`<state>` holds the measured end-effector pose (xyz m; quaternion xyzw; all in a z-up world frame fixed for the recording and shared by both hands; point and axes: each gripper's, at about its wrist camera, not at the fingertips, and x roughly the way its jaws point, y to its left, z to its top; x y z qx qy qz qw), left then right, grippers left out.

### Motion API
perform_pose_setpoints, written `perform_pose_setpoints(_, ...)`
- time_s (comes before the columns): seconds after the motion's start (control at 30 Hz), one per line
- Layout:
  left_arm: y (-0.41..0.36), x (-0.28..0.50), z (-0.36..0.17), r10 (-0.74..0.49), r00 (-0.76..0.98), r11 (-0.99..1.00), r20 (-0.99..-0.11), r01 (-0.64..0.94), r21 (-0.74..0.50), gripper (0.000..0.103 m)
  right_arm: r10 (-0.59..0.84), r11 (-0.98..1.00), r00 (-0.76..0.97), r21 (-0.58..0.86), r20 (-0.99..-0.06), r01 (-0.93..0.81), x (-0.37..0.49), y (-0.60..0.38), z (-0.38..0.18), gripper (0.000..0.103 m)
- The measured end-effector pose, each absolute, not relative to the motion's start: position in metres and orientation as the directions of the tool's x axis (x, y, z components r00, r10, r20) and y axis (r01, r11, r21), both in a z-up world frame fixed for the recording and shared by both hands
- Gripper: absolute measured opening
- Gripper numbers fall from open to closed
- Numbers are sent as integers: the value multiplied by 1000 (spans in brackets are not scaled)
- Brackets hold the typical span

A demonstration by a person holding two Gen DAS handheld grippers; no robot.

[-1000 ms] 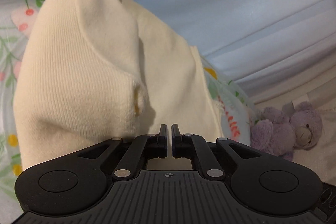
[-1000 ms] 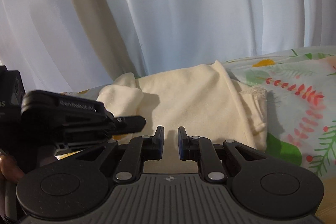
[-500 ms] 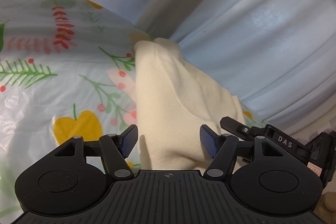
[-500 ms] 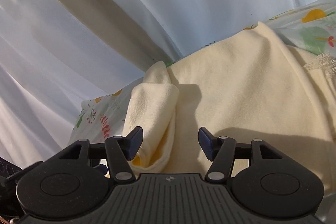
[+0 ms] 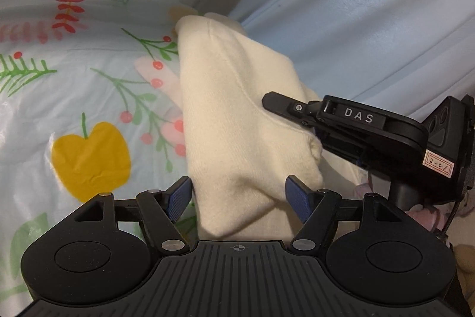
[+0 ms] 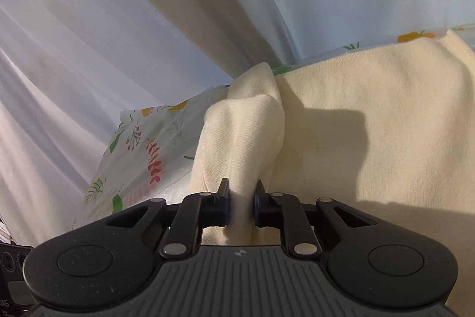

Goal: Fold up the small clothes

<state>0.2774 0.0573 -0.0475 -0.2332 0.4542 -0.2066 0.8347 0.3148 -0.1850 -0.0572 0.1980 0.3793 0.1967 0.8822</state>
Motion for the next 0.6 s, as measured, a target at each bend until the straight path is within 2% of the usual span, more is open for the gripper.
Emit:
perform_pose_setpoints(0.1, 44, 267, -45, -569, 469, 813, -675, 200, -547, 79, 426, 878, 747, 432, -510, -206, 285, -196, -29, 12)
perform_pose_setpoints(0.2, 32, 269, -52, -544, 461, 834, -701, 205, -513, 79, 285, 930, 838, 345, -466, -124, 250, -221, -16, 12)
perform_pose_setpoints(0.27, 26, 273, -58, -560, 428, 823, -709, 194, -533, 79, 213, 947, 840, 318, -499, -52, 241, -239, -25, 13)
perform_pose_setpoints(0.33, 20, 274, -61, -570, 420, 817, -706, 201, -540, 79, 219, 932, 800, 362, -558, -2, 245, -257, -42, 14)
perform_pose_setpoints(0.4, 13, 275, -60, -552, 425, 832, -717, 221, -509, 79, 257, 900, 735, 432, -627, 55, 251, -275, -64, 24)
perform_pose_setpoints(0.43, 12, 275, -60, -550, 425, 833, -719, 225, -505, 79, 289, 876, 725, 478, -625, 62, 252, -282, -69, 28)
perform_pose_setpoints(0.5, 13, 274, -61, -552, 424, 832, -718, 226, -507, 80, 359, 824, 723, 564, -590, 51, 253, -290, -73, 44)
perform_pose_setpoints(0.53, 13, 275, -61, -554, 423, 831, -717, 225, -509, 81, 383, 811, 719, 584, -579, 39, 256, -289, -73, 49)
perform_pose_setpoints(0.57, 12, 276, -61, -553, 421, 831, -719, 224, -509, 81, 414, 804, 705, 594, -575, 13, 261, -286, -74, 61)
perform_pose_setpoints(0.6, 11, 278, -62, -552, 420, 832, -720, 224, -508, 81, 431, 804, 691, 595, -581, -1, 269, -278, -76, 65)
